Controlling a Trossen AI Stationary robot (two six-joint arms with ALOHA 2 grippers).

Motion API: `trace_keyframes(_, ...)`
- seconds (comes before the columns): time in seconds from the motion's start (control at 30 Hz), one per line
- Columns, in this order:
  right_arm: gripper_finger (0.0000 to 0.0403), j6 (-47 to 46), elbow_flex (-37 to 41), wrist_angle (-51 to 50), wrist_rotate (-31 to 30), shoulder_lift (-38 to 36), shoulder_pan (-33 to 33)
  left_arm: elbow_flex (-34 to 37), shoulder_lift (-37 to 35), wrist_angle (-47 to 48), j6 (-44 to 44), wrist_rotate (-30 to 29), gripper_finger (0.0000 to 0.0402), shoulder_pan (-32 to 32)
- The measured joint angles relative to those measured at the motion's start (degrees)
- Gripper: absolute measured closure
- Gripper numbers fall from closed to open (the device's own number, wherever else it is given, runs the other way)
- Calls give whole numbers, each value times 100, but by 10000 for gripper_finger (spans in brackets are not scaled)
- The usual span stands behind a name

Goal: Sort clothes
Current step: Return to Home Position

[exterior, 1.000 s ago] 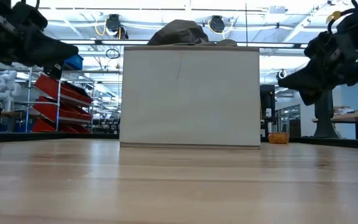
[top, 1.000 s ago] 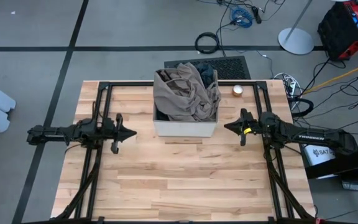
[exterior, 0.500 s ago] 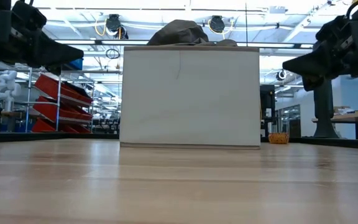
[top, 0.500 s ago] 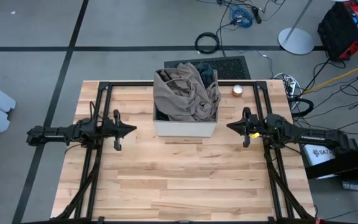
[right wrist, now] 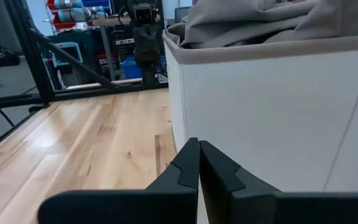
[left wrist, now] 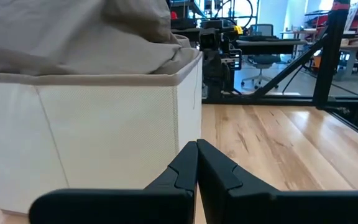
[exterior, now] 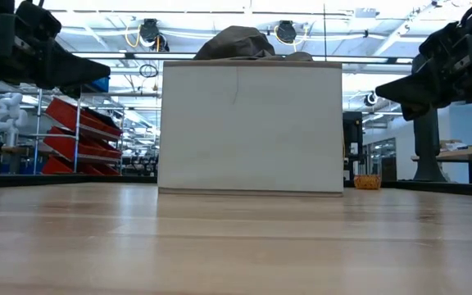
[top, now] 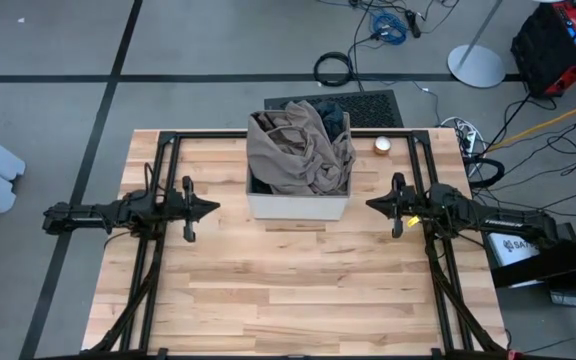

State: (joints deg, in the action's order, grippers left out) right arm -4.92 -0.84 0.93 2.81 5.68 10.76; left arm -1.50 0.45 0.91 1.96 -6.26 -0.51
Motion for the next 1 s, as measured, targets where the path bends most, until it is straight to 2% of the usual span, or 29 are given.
trace_keyframes(0.1, 403, -114, 0, 0, 12, 83, 0, 0, 0, 0, -1, 0, 389, -1)
trace_keyframes(0.4, 403, -1278, 0, 12, 23, -140, 0, 2, 0, 0, -2, 0, 389, -2)
trace_keyframes(1.0, 403, -1347, 0, 9, 22, -252, 0, 4, 0, 0, -4, 0, 389, 0)
